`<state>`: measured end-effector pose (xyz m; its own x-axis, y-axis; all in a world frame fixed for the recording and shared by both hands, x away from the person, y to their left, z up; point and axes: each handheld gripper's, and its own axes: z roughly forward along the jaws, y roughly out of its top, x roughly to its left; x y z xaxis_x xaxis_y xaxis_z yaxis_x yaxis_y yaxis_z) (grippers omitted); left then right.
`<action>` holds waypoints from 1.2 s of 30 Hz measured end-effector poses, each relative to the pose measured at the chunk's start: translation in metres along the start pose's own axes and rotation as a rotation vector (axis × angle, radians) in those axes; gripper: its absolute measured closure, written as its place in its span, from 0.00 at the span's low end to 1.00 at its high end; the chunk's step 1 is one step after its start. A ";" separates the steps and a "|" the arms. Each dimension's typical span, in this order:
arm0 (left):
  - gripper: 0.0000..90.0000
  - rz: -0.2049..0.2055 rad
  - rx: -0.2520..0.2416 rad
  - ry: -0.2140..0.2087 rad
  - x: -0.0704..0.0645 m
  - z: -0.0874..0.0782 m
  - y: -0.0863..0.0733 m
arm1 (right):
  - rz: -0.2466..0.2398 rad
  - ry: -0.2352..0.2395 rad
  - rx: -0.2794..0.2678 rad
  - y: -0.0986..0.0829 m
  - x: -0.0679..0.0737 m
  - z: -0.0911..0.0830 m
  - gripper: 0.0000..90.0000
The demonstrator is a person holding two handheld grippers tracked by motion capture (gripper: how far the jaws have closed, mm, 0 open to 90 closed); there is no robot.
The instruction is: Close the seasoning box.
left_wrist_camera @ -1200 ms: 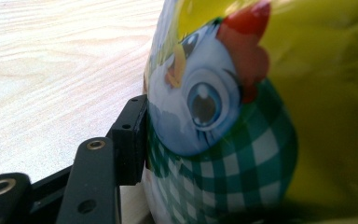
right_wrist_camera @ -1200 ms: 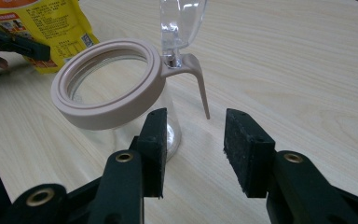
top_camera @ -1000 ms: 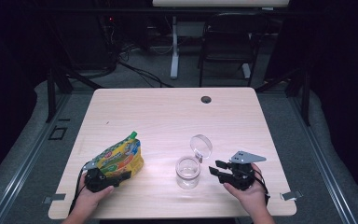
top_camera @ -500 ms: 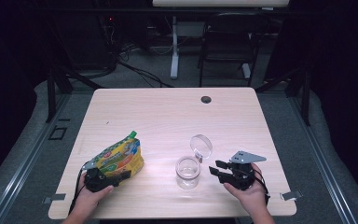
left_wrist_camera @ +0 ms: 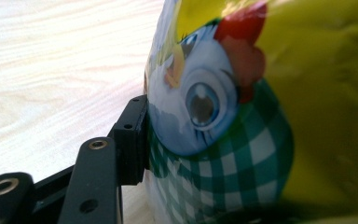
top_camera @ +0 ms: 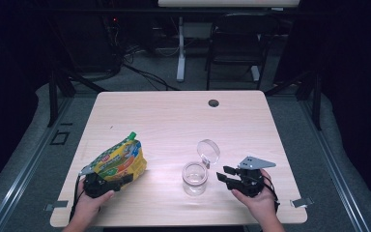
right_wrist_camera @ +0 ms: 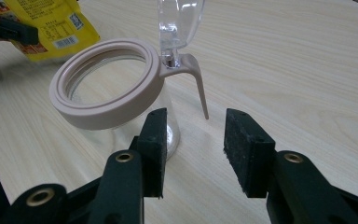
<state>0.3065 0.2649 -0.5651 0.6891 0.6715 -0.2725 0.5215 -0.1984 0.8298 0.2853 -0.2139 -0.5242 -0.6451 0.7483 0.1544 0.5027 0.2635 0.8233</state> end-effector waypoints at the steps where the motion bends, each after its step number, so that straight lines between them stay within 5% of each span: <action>1: 0.54 0.003 -0.005 0.002 0.000 -0.002 0.001 | 0.000 0.000 0.000 0.000 0.000 0.000 0.66; 19: 0.54 0.019 -0.030 0.042 -0.003 -0.014 0.008 | -0.005 -0.004 -0.002 0.000 0.000 0.000 0.66; 30: 0.54 0.026 -0.044 0.039 -0.004 -0.017 0.013 | -0.054 -0.050 -0.069 0.000 0.000 -0.003 0.67; 36: 0.54 0.025 -0.034 0.034 -0.005 -0.015 0.014 | -0.015 -0.039 -0.037 -0.005 -0.005 0.000 0.64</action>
<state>0.3032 0.2693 -0.5447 0.6838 0.6906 -0.2358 0.4870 -0.1912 0.8522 0.2862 -0.2190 -0.5292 -0.6290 0.7679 0.1214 0.4711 0.2522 0.8452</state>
